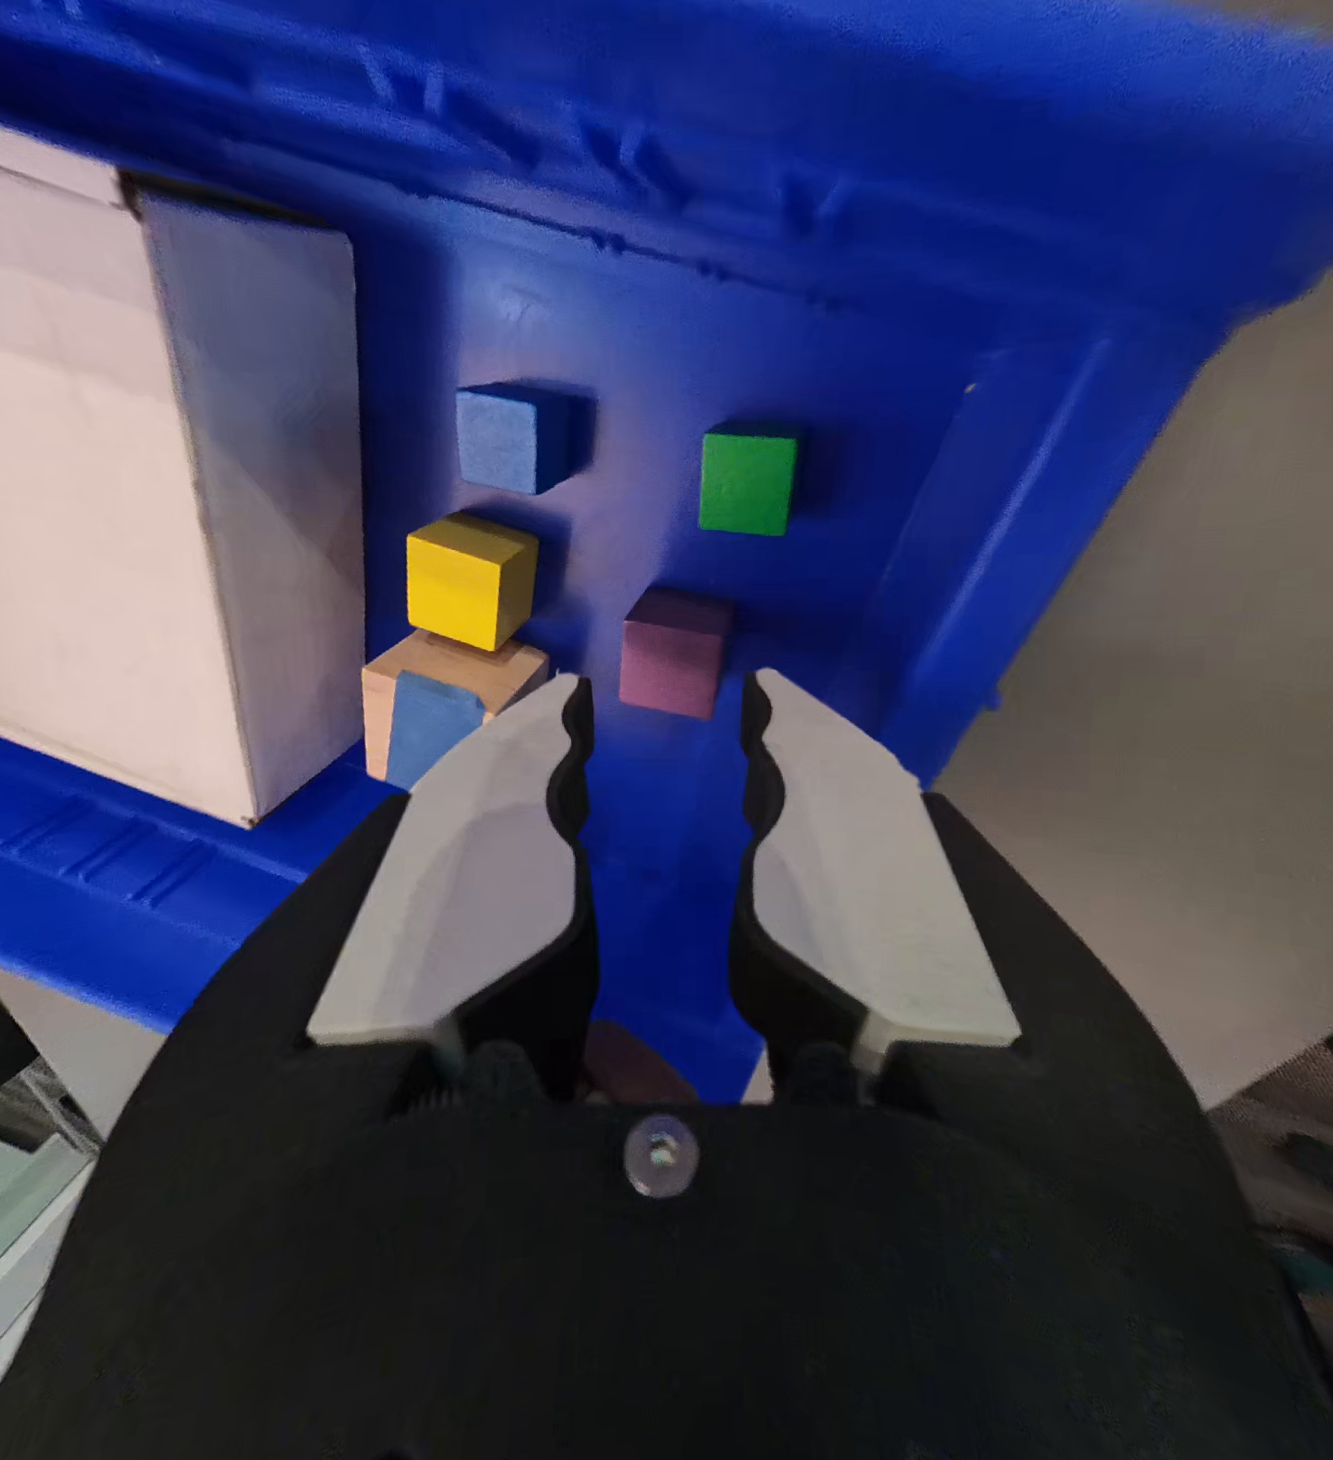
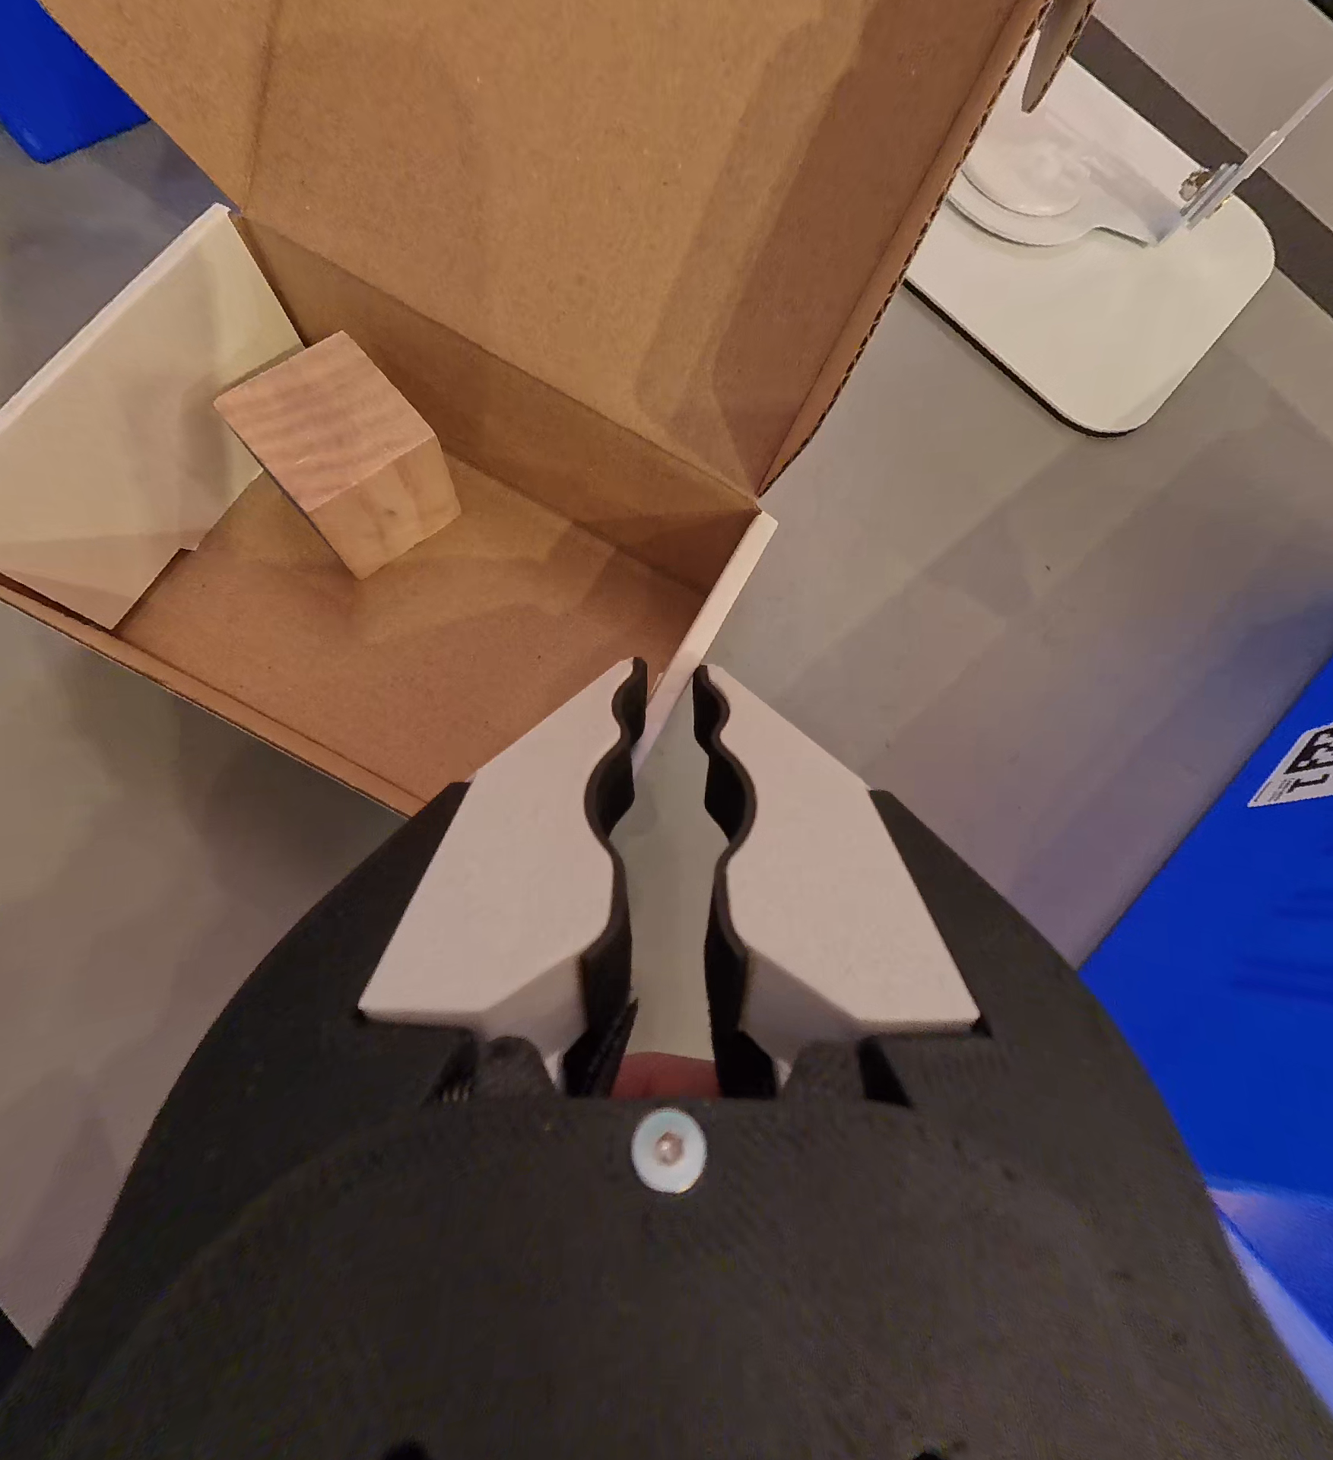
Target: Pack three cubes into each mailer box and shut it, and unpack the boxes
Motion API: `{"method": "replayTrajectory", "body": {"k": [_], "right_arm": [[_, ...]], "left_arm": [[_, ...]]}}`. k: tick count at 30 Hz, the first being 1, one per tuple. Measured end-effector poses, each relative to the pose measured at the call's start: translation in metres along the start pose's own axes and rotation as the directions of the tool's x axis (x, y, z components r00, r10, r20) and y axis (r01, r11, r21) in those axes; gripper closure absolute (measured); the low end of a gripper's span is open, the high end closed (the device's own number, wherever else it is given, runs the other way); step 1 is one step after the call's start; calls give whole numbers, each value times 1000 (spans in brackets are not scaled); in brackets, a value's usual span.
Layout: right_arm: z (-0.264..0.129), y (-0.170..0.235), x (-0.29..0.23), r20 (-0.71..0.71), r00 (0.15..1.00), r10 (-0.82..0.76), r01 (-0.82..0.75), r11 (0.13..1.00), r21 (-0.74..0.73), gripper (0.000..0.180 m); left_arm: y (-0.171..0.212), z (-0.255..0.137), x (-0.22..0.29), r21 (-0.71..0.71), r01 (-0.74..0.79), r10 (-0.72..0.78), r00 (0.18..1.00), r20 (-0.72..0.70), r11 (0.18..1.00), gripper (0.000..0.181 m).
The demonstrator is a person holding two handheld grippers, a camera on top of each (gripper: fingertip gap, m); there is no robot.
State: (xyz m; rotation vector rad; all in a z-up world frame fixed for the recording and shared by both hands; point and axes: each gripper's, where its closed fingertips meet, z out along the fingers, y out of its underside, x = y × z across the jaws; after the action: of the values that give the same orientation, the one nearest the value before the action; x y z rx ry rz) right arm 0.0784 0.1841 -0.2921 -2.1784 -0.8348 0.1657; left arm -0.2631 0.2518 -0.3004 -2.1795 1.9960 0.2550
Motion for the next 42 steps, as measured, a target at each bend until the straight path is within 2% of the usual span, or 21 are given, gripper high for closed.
{"method": "replayTrajectory", "body": {"k": [7, 10, 12, 15, 18, 21, 24, 26, 29, 31, 33, 40, 42], "right_arm": [[0, 0, 0, 3, 1000, 4, -4, 1000, 3, 170], [0, 0, 0, -1, 1000, 4, -4, 1000, 2, 170], [0, 0, 0, -1, 1000, 7, -7, 1000, 3, 170], [0, 0, 0, 1, 1000, 7, -7, 1000, 3, 170], [0, -1, -1, 0, 1000, 3, -3, 1000, 3, 170], [1, -1, -1, 1, 1000, 6, -6, 1000, 4, 170], [0, -1, -1, 2, 1000, 7, -7, 1000, 10, 170], [0, -1, -1, 0, 1000, 7, -7, 1000, 14, 170], [0, 0, -2, -1, 1000, 3, -3, 1000, 15, 170], [0, -1, -2, 20, 999, 31, -31, 999, 24, 170], [0, -1, -2, 46, 997, 56, -58, 998, 31, 170], [0, -1, -2, 47, 998, 51, -52, 998, 38, 170], [0, -1, -2, 47, 997, 54, -55, 998, 40, 170]], "left_arm": [[5, 22, 0, -46, 7, -9, 998, -54, 999, 153], [1, 7, -4, -4, 65, -66, 998, -21, 998, 153], [-6, -17, -5, 40, 90, -91, 995, 36, 995, 153], [-44, -70, 11, 200, 93, -110, 991, 71, 975, 153], [-98, -118, 41, 329, 35, -68, 994, 87, 944, 154], [-164, -134, 82, 401, -48, 23, 997, 68, 915, 154], [-220, -113, 112, 391, -110, 104, 994, 37, 914, 154], [-241, -87, 117, 336, -147, 141, 989, 43, 930, 154], [-263, -56, 113, 292, -110, 116, 993, -4, 950, 153], [-269, -42, 105, 263, -116, 118, 993, 8, 958, 154], [-272, -32, 107, 245, -101, 115, 992, -46, 964, 154], [-259, -2, 100, 114, -135, 136, 991, -3, 984, 153], [-258, 2, 105, 117, -119, 122, 992, -21, 986, 146]]}}
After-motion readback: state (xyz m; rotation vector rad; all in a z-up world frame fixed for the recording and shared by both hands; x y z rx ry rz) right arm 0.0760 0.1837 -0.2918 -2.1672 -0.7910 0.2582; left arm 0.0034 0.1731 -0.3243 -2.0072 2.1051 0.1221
